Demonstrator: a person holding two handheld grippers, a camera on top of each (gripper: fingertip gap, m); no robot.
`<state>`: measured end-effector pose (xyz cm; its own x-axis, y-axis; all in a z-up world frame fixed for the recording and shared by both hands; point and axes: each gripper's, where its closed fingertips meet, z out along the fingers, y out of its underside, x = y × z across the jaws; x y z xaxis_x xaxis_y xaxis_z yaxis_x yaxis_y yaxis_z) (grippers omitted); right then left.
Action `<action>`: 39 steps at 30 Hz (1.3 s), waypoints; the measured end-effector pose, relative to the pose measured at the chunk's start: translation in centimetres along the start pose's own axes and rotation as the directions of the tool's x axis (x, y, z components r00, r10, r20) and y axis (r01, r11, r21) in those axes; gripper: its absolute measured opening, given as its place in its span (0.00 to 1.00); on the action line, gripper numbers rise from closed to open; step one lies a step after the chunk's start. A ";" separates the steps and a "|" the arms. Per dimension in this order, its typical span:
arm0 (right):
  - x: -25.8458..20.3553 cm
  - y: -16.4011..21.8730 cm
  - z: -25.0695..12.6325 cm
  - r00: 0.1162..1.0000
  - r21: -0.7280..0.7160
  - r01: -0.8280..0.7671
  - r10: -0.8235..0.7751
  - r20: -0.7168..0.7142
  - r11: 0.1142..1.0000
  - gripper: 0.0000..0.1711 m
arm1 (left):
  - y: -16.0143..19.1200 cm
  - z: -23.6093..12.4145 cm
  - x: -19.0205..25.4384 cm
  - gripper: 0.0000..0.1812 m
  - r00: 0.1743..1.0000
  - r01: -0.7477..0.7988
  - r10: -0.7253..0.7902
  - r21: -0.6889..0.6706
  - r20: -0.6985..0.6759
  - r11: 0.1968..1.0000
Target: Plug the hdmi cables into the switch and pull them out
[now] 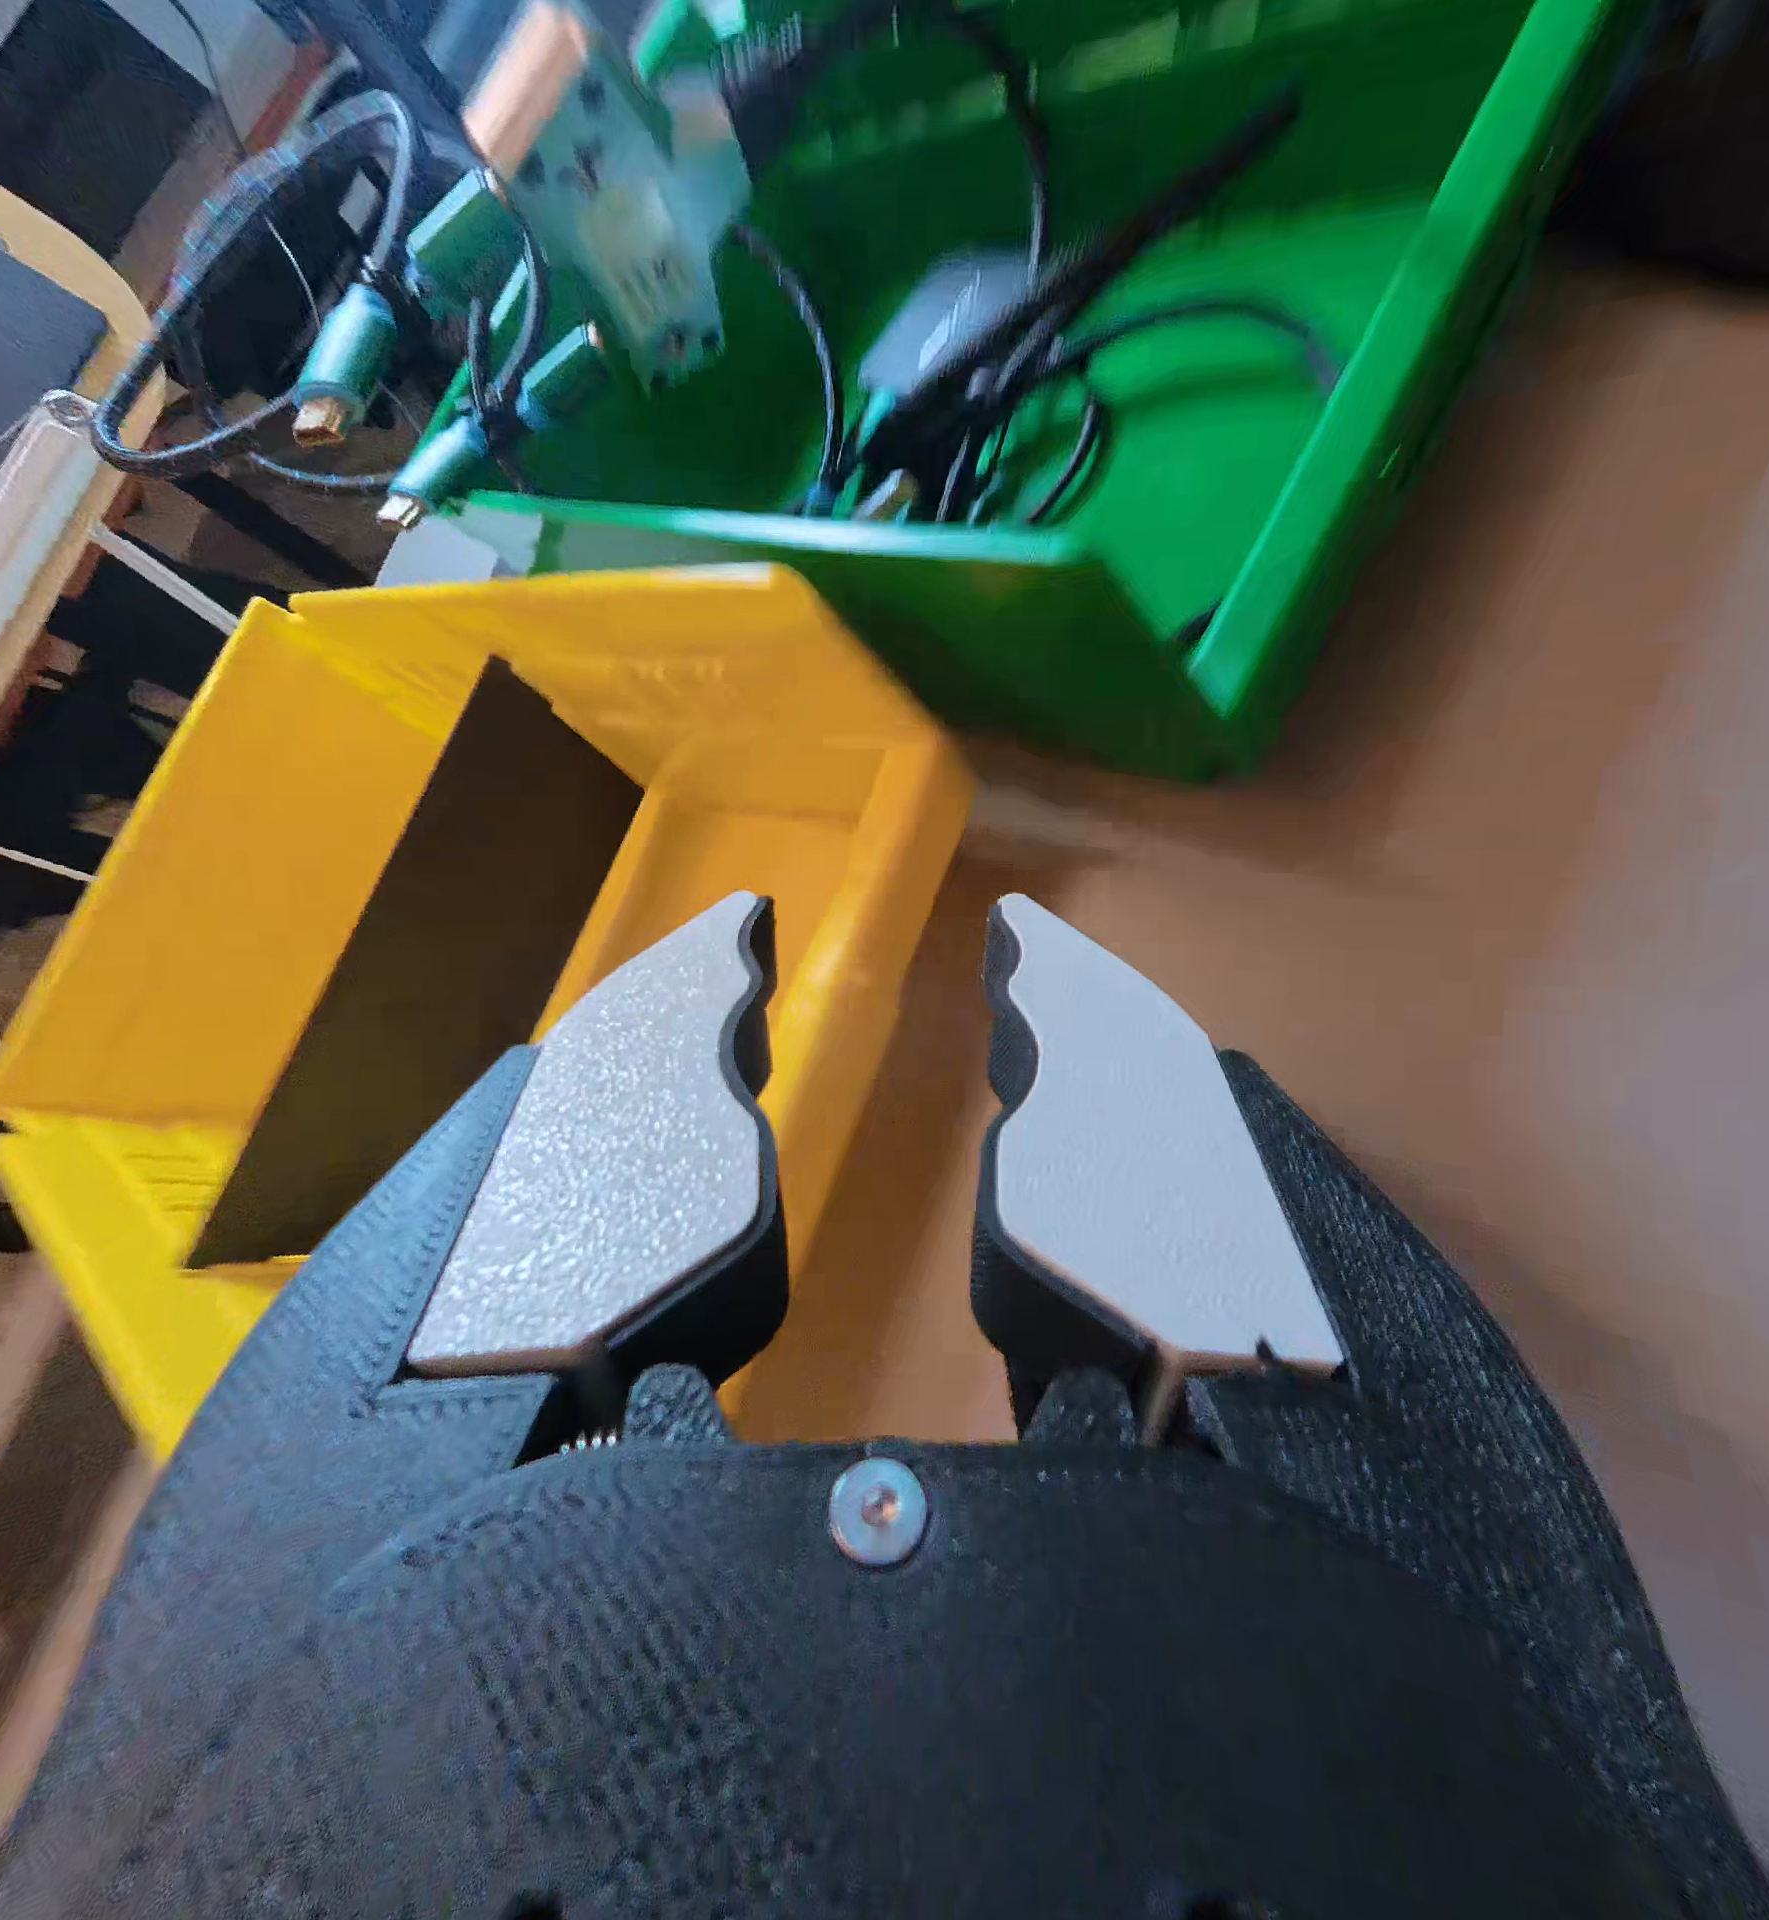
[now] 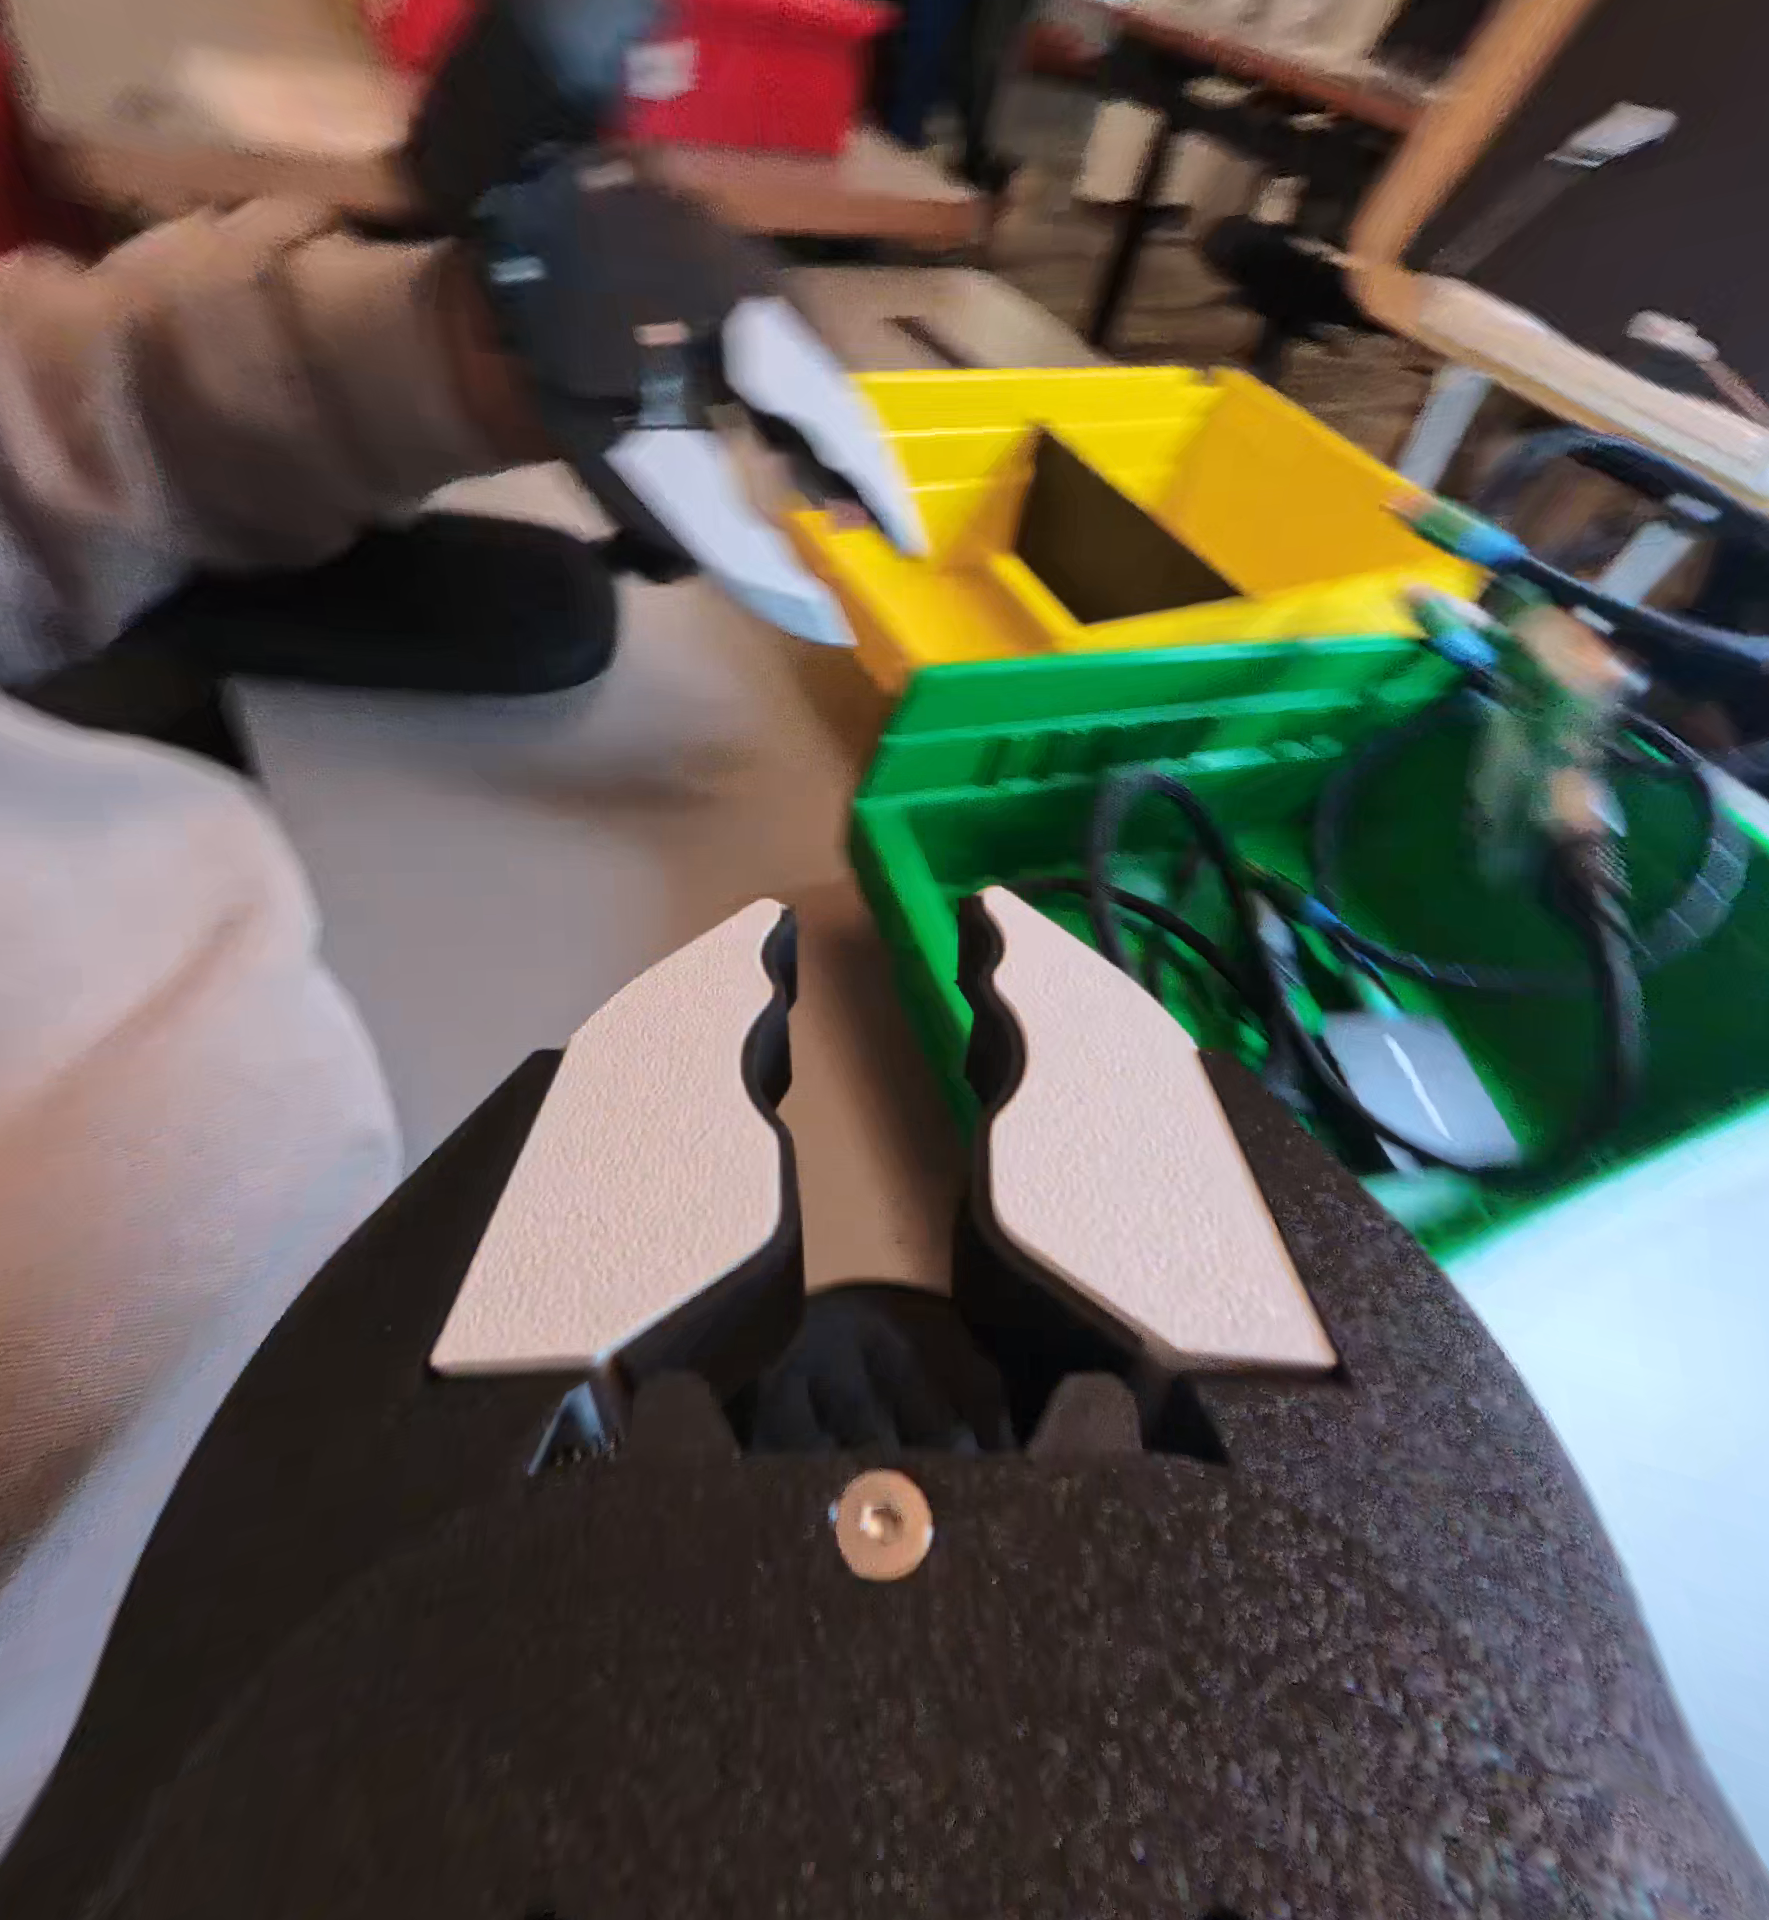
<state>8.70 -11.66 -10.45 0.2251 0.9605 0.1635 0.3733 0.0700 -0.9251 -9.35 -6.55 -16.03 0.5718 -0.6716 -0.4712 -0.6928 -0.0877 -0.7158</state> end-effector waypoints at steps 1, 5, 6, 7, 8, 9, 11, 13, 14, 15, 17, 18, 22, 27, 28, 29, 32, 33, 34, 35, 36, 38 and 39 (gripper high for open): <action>1.9 0.8 -1.3 0.994 0.022 -0.072 0.074 -0.081 0.997 0.17 | -1.0 -0.5 0.7 0.21 0.996 0.092 -0.092 0.056 -0.004 0.994; 9.4 6.1 -5.2 0.874 0.080 -0.260 0.270 -0.404 0.962 0.22 | -4.1 -1.5 2.6 0.15 0.909 0.407 -0.417 0.249 -0.012 0.879; 10.3 7.5 -5.2 0.850 0.068 -0.303 0.302 -0.430 0.950 0.26 | -4.5 -1.3 2.5 0.14 0.885 0.443 -0.465 0.283 0.013 0.851; 10.5 8.5 -4.8 0.842 0.056 -0.355 0.345 -0.414 0.933 0.32 | -4.6 -0.8 2.5 0.13 0.864 0.471 -0.503 0.300 0.035 0.830; 10.3 8.6 -4.4 0.836 0.090 -0.403 0.406 -0.370 0.911 0.33 | -4.6 0.1 2.7 0.13 0.849 0.493 -0.527 0.298 0.042 0.817; 10.2 8.6 -4.0 0.828 0.113 -0.440 0.452 -0.333 0.891 0.33 | -4.5 1.3 3.3 0.14 0.843 0.509 -0.537 0.275 0.029 0.816; 10.0 8.6 -3.4 0.815 0.142 -0.480 0.500 -0.293 0.866 0.33 | -4.1 3.6 4.2 0.15 0.848 0.512 -0.529 0.206 0.034 0.834; 9.9 8.4 -3.2 0.815 0.143 -0.488 0.508 -0.279 0.861 0.31 | -3.6 4.7 3.7 0.17 0.855 0.486 -0.510 0.190 0.101 0.853; 9.9 8.3 -3.1 0.818 0.135 -0.485 0.502 -0.280 0.864 0.31 | -3.5 4.9 3.3 0.18 0.855 0.477 -0.504 0.192 0.122 0.858; 9.9 8.2 -2.9 0.823 0.125 -0.482 0.497 -0.275 0.867 0.31 | -3.3 5.1 2.9 0.17 0.853 0.478 -0.505 0.190 0.131 0.857; 9.6 8.1 -2.4 0.833 0.103 -0.479 0.489 -0.260 0.872 0.32 | -3.1 5.3 2.0 0.17 0.837 0.500 -0.528 0.193 0.142 0.844; 9.3 8.0 -2.1 0.837 0.095 -0.480 0.487 -0.248 0.872 0.32 | -2.9 5.4 1.6 0.17 0.834 0.501 -0.530 0.191 0.154 0.844; 7.1 7.2 -0.5 0.865 0.056 -0.483 0.486 -0.123 0.874 0.46 | -2.6 5.8 0.5 0.13 0.812 0.529 -0.562 0.208 0.156 0.822; 8.8 10.7 2.1 0.882 -0.135 -0.382 0.317 -0.348 0.914 0.39 | -3.3 6.6 0.8 0.08 0.852 0.466 -0.495 0.182 0.171 0.866; 9.3 10.5 2.0 0.875 -0.135 -0.372 0.298 -0.381 0.918 0.38 | -3.5 6.9 0.8 0.08 0.856 0.457 -0.485 0.173 0.182 0.872; 10.8 10.6 0.9 0.847 -0.145 -0.326 0.221 -0.484 0.934 0.16 | -3.5 7.0 0.7 0.08 0.862 0.441 -0.468 0.167 0.196 0.882; 11.6 10.2 -0.7 0.823 -0.182 -0.182 0.049 -0.565 0.966 0.10 | -4.8 7.2 1.4 0.08 0.889 0.397 -0.428 0.192 0.164 0.898; 11.7 10.0 -1.3 0.814 -0.162 -0.166 0.042 -0.580 0.973 0.09 | -5.3 7.0 1.7 0.09 0.908 0.351 -0.383 0.186 0.172 0.918; 11.9 9.8 -1.9 0.804 -0.135 -0.158 0.048 -0.593 0.978 0.08 | -5.8 6.9 2.1 0.09 0.916 0.335 -0.367 0.194 0.161 0.922; 11.9 9.5 -2.4 0.795 -0.105 -0.153 0.059 -0.604 0.983 0.08 | -6.4 6.7 2.5 0.09 0.921 0.325 -0.358 0.204 0.151 0.923; 12.0 9.0 -3.0 0.783 -0.084 -0.131 0.051 -0.620 0.988 0.07 | -6.8 6.5 2.8 0.09 0.932 0.297 -0.330 0.202 0.153 0.933; 11.9 7.6 -4.0 0.755 -0.085 -0.060 -0.011 -0.656 0.995 0.05 | -7.3 6.1 3.2 0.09 0.942 0.254 -0.289 0.200 0.169 0.946; 11.8 6.8 -4.4 0.748 -0.080 -0.035 -0.027 -0.663 0.996 0.05 | -7.6 5.7 3.2 0.09 0.944 0.243 -0.280 0.207 0.176 0.948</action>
<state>17.89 -1.06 -13.33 0.7550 0.5379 0.3750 0.4364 0.0145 -0.8996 0.30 -3.86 -15.03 0.8112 -0.4794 -0.3348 -0.4269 -0.0941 -0.8994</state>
